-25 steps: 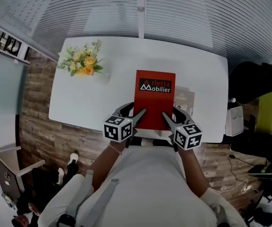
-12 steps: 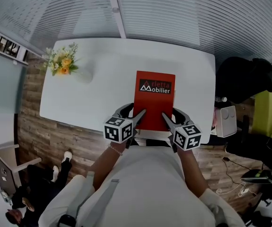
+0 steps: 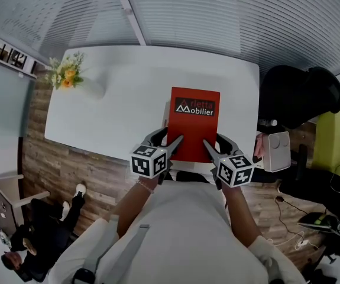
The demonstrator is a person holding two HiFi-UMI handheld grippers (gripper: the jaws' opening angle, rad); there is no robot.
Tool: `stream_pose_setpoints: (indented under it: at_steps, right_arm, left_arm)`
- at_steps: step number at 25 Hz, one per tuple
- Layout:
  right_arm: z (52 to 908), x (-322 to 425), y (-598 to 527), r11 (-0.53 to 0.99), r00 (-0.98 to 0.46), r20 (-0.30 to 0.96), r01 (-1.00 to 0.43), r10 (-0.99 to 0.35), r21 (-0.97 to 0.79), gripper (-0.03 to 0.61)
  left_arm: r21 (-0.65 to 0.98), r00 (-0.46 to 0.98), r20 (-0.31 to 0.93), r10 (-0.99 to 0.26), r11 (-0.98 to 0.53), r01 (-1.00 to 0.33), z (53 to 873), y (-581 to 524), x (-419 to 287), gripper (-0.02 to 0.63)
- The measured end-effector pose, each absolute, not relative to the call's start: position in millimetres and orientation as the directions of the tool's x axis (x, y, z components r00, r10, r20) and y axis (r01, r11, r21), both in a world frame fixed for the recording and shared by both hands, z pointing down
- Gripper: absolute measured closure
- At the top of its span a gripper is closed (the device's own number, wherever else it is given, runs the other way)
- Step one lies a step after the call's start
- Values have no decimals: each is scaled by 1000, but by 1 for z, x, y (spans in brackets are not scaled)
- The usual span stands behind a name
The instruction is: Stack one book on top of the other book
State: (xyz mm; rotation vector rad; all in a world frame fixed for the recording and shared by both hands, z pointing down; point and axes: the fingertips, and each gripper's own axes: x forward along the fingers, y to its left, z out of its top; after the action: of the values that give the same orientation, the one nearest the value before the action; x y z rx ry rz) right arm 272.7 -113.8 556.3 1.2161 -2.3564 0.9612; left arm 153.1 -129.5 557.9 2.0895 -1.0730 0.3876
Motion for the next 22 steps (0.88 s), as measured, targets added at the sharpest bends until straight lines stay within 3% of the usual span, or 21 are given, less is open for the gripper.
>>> stream_pose_setpoints:
  at_steps: [22]
  right_arm:
    - [548,251,-120,409,-594,532,-803,-603,-434,378]
  left_arm:
    - [458,598,560,-574,-386,-800,548,-139,131,350]
